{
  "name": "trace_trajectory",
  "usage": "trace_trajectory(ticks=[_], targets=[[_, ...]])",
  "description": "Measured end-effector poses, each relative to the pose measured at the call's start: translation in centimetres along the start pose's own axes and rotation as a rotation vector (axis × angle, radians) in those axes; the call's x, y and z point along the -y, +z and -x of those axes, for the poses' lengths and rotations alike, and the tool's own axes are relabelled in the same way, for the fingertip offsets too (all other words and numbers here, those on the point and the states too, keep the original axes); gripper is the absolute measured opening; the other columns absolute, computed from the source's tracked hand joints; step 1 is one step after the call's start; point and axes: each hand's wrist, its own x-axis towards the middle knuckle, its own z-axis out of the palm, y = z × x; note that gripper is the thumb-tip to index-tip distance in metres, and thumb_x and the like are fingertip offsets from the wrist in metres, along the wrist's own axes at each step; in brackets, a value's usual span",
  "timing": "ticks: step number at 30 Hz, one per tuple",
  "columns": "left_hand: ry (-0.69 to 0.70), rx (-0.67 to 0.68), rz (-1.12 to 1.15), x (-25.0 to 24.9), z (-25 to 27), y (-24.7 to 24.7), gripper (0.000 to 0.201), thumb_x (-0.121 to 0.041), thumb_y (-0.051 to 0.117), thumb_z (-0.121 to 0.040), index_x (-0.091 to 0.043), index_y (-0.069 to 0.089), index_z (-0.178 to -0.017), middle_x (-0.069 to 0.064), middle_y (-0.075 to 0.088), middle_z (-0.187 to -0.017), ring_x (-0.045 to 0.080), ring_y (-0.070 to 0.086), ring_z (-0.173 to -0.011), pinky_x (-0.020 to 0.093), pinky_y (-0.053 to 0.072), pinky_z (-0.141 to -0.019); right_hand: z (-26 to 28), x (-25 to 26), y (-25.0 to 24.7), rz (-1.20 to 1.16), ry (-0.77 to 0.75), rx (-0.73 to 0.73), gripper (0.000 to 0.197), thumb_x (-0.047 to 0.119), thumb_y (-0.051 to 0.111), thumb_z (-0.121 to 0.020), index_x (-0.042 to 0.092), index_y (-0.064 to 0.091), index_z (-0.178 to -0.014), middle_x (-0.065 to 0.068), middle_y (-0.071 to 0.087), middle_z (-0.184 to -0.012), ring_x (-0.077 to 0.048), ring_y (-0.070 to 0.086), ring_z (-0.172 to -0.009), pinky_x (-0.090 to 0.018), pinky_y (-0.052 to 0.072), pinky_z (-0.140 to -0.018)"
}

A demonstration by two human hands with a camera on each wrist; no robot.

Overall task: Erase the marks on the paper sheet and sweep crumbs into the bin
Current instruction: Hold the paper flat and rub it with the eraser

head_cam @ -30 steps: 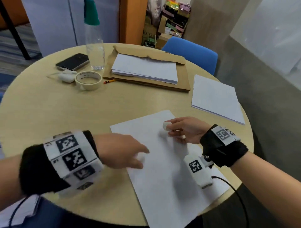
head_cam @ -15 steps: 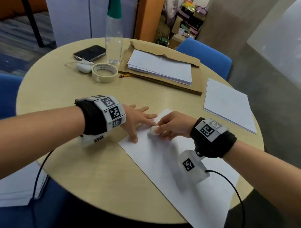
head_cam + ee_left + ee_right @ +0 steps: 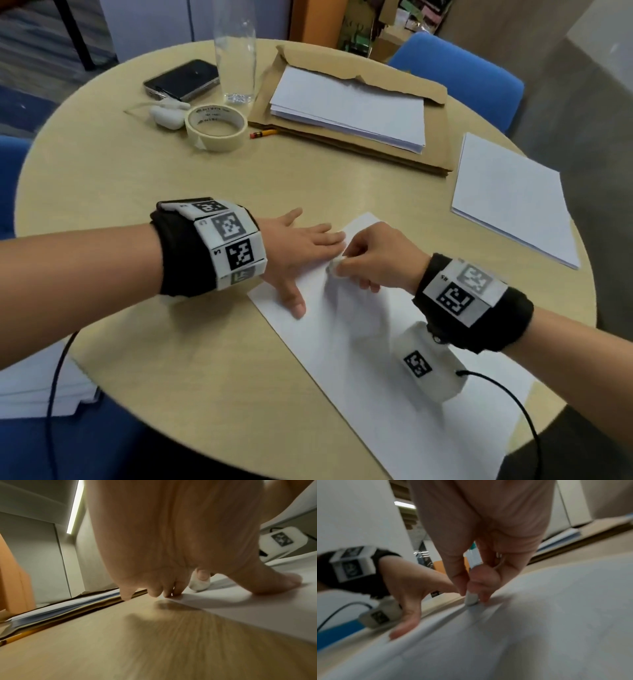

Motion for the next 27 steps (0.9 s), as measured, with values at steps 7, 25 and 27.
trace_trajectory(ticks=[7,25,27], targets=[[0.014,0.069,0.018,-0.1,-0.1,0.2,0.133,-0.065,0.068,-0.064,-0.017,-0.026,-0.145,-0.004,-0.03,-0.154,0.01,-0.022,-0.143,0.048,-0.016,-0.113,2.7,1.4,2.7,0.106,-0.14,0.215,0.023,0.014,0.06,-0.08,-0.008,0.067,-0.084,-0.015,0.062,-0.056,-0.008,0.047,-0.037,-0.016,0.038,-0.041],[0.021,0.082,0.079,0.0,-0.2,0.4,0.136,-0.06,0.073,-0.062,-0.02,-0.026,-0.145,-0.007,-0.031,-0.153,0.011,-0.023,-0.143,0.055,-0.012,-0.113,1.4,1.0,1.8,0.334,-0.181,-0.095,0.015,0.013,0.058,-0.081,0.003,0.067,-0.086,-0.01,0.069,-0.086,-0.021,0.058,-0.073,-0.028,0.045,-0.069],[0.012,0.097,0.065,-0.1,-0.1,0.3,0.135,-0.06,0.073,-0.063,-0.018,-0.028,-0.144,-0.006,-0.032,-0.153,0.01,-0.024,-0.142,0.054,-0.011,-0.114,3.4,1.6,3.3,0.339,-0.238,0.022,0.016,0.015,0.057,-0.081,0.005,0.068,-0.088,-0.007,0.07,-0.085,-0.021,0.06,-0.076,-0.029,0.047,-0.071]])
